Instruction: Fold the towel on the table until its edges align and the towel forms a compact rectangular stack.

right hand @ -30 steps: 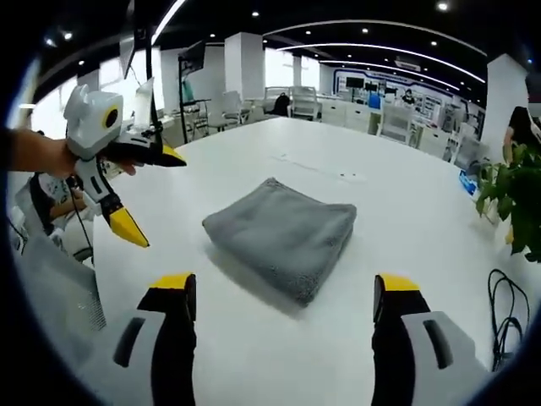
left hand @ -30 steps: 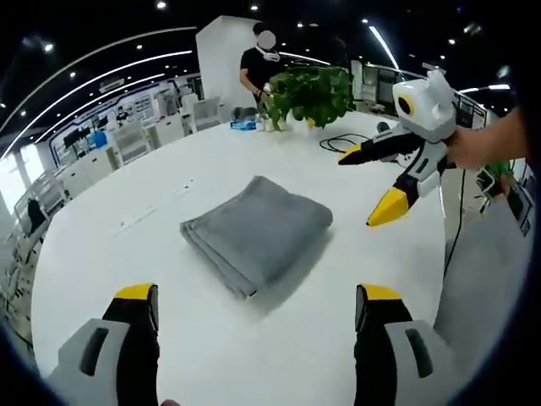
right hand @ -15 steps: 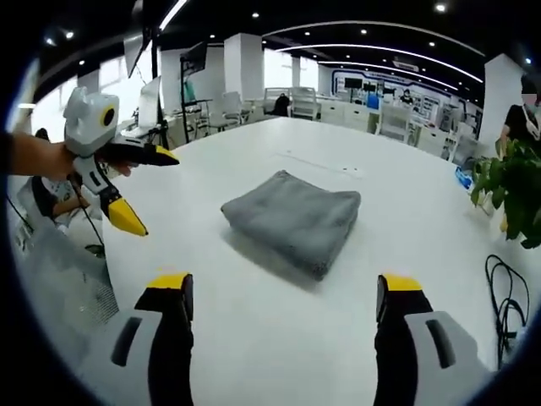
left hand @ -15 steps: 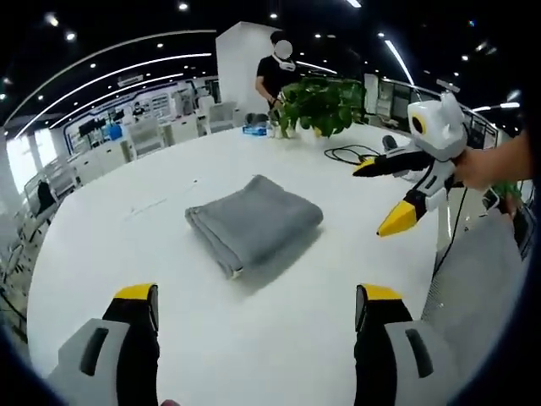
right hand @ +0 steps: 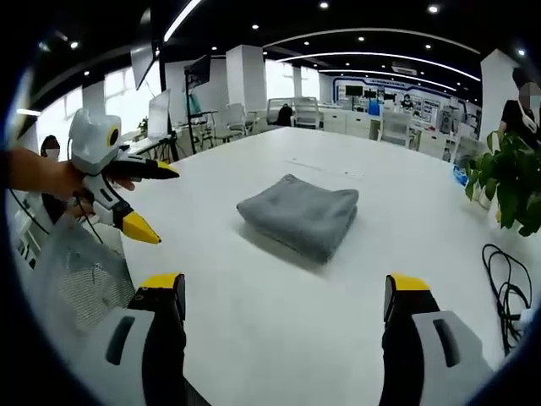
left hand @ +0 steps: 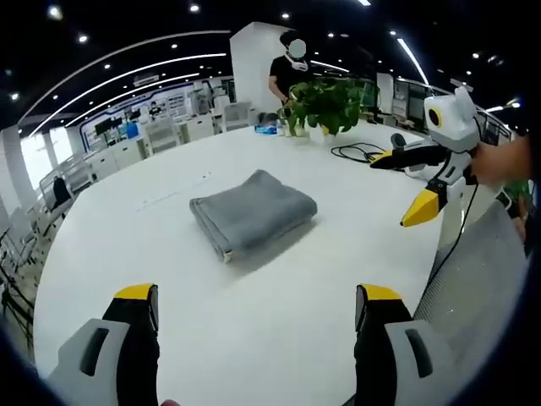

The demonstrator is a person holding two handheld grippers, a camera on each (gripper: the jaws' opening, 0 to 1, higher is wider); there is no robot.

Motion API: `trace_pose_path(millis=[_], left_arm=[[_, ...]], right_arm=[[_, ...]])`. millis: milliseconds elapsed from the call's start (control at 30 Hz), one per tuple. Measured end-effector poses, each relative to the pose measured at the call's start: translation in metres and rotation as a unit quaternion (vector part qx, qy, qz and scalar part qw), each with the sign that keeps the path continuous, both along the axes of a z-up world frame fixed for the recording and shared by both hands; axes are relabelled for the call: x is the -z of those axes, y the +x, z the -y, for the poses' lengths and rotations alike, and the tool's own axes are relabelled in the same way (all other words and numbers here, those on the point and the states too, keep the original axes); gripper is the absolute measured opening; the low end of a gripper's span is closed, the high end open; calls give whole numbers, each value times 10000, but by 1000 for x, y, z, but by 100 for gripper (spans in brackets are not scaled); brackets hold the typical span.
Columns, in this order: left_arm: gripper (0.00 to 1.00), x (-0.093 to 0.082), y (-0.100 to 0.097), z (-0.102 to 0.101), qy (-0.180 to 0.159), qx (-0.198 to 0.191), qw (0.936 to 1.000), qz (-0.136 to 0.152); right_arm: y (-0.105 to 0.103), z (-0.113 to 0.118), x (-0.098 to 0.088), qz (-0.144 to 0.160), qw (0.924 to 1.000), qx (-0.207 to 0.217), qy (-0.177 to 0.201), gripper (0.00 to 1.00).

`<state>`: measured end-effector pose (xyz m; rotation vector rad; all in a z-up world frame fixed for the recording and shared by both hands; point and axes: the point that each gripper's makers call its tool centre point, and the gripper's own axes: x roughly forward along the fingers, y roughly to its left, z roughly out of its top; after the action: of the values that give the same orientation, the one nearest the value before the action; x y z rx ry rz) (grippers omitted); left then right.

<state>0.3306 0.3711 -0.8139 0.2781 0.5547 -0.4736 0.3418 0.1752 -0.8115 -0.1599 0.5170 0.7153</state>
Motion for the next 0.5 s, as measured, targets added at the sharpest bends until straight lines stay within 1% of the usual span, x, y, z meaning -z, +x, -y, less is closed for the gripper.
trace_pose_path(millis=[133,200,267,500], left_arm=[[99,3,-6,-6,-18,-111,9999,-38],[99,3,-9,-9,3,-137,9999,-6],[99,2,-11,-11,24,-147,9999,22],[99,3,-23,-10,73,-158,9998,40]], right_arm=[[-7,-1,4,2,10000,-18,43,99],[-10,2,6,-15,10000,0,13,99],[-13,4,4,26,10000,35,65,99],[-20,3,8,-2,10000,46,74,99]])
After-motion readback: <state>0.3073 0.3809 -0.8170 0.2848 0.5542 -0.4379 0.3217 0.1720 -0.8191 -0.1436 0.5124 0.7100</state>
